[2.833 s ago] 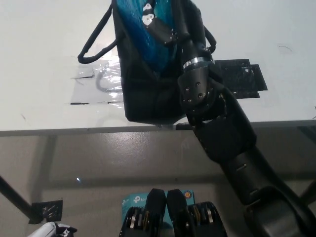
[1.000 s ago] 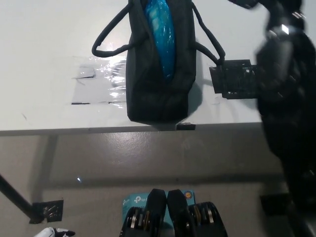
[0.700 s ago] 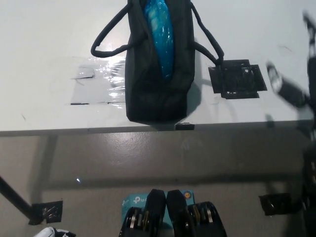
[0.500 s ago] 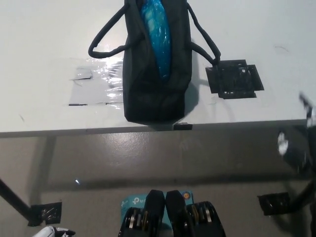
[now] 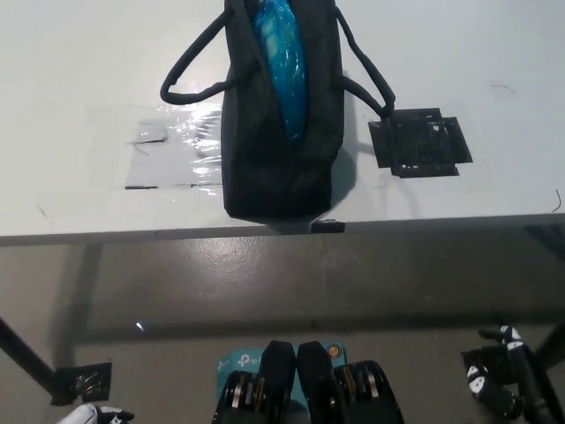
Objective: The robot uses its right hand to pick up a stack of plates kept in the middle of the desk and put it inside a bag kept next to it
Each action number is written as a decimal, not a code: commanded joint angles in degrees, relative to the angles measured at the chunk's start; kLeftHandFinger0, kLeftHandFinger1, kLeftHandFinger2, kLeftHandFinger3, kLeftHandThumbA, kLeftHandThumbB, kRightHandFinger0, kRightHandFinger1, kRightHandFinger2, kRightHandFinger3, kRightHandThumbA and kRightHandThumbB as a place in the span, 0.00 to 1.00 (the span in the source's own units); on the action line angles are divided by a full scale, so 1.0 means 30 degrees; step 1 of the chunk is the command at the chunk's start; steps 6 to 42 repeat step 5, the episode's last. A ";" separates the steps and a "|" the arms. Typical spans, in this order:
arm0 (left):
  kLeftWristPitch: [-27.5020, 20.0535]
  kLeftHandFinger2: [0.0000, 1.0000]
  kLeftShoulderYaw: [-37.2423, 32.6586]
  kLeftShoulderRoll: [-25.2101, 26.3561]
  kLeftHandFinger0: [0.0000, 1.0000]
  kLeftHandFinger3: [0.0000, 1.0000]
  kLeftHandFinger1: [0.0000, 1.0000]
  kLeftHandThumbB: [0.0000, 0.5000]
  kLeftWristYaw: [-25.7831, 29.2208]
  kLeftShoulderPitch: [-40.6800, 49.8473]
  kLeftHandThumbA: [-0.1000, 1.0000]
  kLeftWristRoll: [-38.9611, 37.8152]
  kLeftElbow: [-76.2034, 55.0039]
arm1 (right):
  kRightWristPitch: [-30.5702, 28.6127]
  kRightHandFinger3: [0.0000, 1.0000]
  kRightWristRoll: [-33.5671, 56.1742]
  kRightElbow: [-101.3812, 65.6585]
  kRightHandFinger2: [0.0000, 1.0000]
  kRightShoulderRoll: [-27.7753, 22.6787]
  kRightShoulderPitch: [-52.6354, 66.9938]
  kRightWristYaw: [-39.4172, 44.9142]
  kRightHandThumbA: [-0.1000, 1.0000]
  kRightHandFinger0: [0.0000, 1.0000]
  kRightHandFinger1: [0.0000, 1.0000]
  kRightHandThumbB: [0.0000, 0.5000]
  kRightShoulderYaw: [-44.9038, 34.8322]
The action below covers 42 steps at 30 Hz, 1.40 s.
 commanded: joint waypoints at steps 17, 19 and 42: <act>0.0287 0.81 0.0778 0.0730 0.75 0.91 0.73 0.00 -0.0024 0.0375 0.26 -0.0561 -0.0602 | -0.9655 1.00 0.3186 0.1749 0.77 0.0347 0.0364 -0.3452 0.49 0.61 0.67 0.40 -0.0683; 0.0287 0.81 0.0778 0.0730 0.75 0.91 0.73 0.00 -0.0024 0.0375 0.26 -0.0561 -0.0602 | -0.9655 1.00 0.3186 0.1749 0.77 0.0347 0.0364 -0.3452 0.49 0.61 0.67 0.40 -0.0683; 0.0287 0.81 0.0778 0.0730 0.75 0.91 0.73 0.00 -0.0024 0.0375 0.26 -0.0561 -0.0602 | -0.9655 1.00 0.3186 0.1749 0.77 0.0347 0.0364 -0.3452 0.49 0.61 0.67 0.40 -0.0683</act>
